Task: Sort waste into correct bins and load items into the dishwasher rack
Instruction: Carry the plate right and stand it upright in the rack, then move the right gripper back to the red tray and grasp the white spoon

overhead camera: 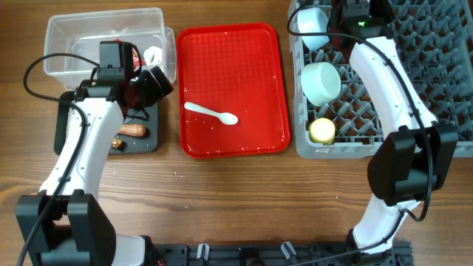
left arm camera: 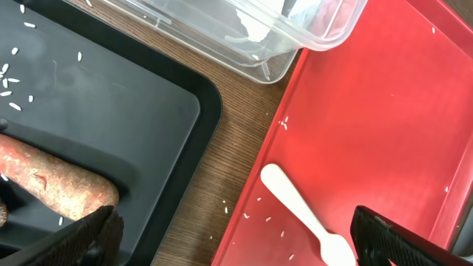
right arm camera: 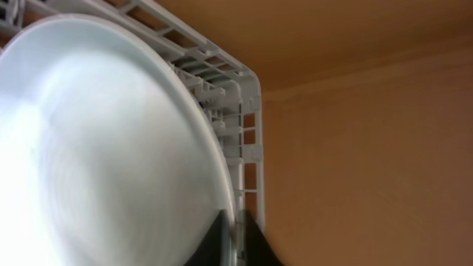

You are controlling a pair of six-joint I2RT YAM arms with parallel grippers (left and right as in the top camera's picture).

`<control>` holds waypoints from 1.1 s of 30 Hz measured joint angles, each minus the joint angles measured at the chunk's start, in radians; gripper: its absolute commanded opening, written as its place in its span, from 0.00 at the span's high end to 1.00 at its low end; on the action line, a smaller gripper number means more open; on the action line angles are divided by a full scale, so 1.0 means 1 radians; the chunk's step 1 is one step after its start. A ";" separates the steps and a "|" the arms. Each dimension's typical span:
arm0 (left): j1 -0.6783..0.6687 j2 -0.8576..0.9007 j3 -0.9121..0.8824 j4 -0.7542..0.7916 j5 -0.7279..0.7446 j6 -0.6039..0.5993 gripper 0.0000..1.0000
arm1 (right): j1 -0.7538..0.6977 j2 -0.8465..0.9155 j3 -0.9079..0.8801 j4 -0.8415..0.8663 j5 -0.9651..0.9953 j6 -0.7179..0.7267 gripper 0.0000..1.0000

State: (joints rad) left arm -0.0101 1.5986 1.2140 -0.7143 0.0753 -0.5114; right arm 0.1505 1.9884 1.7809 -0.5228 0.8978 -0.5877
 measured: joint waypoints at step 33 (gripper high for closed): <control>0.000 0.000 0.000 0.000 0.000 0.000 0.00 | 0.327 -0.121 0.000 -0.272 -1.224 0.281 0.08</control>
State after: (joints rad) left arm -0.0101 1.5986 1.2140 -0.7143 0.0753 -0.5114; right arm 0.4778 1.8675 1.7809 -0.7948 -0.3260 -0.3065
